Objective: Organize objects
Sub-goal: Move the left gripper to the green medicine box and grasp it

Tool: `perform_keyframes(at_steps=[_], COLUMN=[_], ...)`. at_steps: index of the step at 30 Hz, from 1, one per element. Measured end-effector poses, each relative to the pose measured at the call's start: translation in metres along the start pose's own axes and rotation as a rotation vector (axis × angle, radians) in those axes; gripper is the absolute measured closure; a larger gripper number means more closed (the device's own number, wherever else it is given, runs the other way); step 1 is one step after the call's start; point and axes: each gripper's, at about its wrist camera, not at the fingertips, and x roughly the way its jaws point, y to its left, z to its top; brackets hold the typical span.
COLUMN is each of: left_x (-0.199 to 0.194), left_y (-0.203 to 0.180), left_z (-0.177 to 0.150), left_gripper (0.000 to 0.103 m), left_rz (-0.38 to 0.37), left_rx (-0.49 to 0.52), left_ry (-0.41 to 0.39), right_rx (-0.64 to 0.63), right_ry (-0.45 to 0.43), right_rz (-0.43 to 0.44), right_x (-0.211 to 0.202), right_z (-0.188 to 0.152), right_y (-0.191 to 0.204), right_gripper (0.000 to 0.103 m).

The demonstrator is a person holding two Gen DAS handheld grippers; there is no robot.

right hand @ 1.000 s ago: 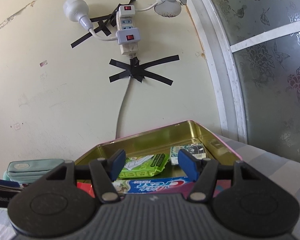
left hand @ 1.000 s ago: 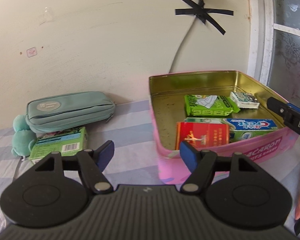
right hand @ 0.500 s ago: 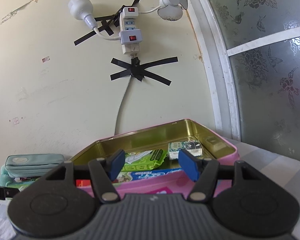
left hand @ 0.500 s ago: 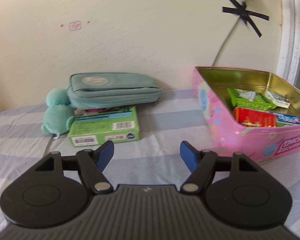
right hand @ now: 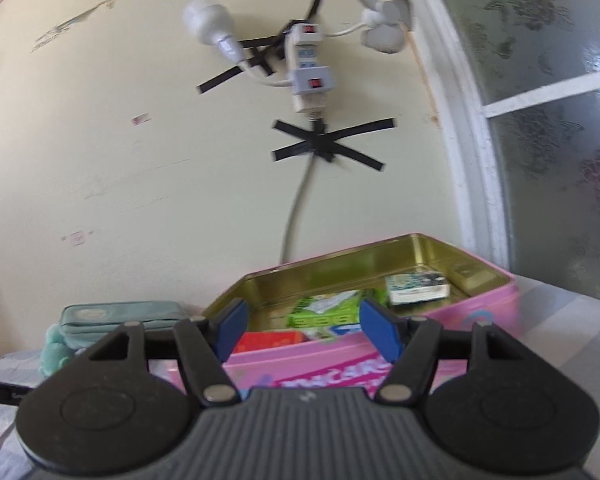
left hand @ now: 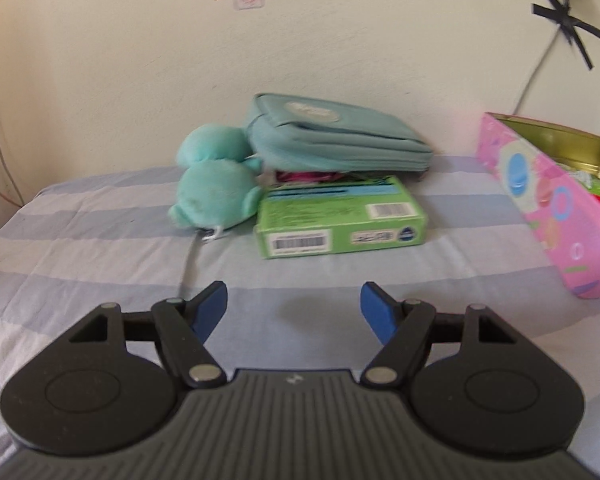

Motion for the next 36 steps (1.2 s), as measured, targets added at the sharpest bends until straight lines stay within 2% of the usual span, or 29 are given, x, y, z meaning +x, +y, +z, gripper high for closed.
perform_keyframes(at_steps=[7,11,14,19,22,26,27,28,32,36], left_x=[0.014,0.017,0.016,0.019,0.02,0.023,0.026,0.028,0.042,0.06], left_y=[0.034,0.051,0.062,0.077,0.082,0.089,0.091,0.093,0.096,0.083], left_z=[-0.005,-0.006,-0.005,-0.003,-0.002,0.001,0.002,0.003,0.013,0.027], left_gripper=[0.028,0.028,0.028,0.028,0.028,0.023,0.018,0.017,0.016,0.019], left_rz=[0.014,-0.014,0.0,-0.006,-0.017,-0.037,-0.046,-0.049,-0.098,-0.139], left_rx=[-0.094,-0.181,-0.22,-0.305,-0.334,-0.378,-0.396,-0.411,-0.474,-0.457], left_ry=[0.02,0.03,0.022,0.026,0.027,0.021,0.013,0.007,0.028,0.048], right_rx=[-0.106,-0.151,-0.164,-0.088,-0.044,0.044,0.06,0.072,0.083,0.117], right_ry=[0.079,0.177,0.252,0.417,0.475,0.559,0.572,0.584,0.57,0.564], right_rz=[0.194,0.319,0.375,0.368,0.327,0.322,0.321,0.32,0.345,0.388], right_x=[0.02,0.045,0.075,0.149,0.188,0.226,0.232,0.238,0.237,0.233], right_z=[0.003,-0.002,-0.008,-0.02,-0.028,-0.039,-0.042,-0.046,-0.05,-0.05], right_y=[0.075,0.122,0.151,0.177,0.182,0.18,0.179,0.179,0.174,0.167], right_gripper=[0.035,0.035,0.035,0.034,0.034,0.033,0.033,0.033,0.031,0.031])
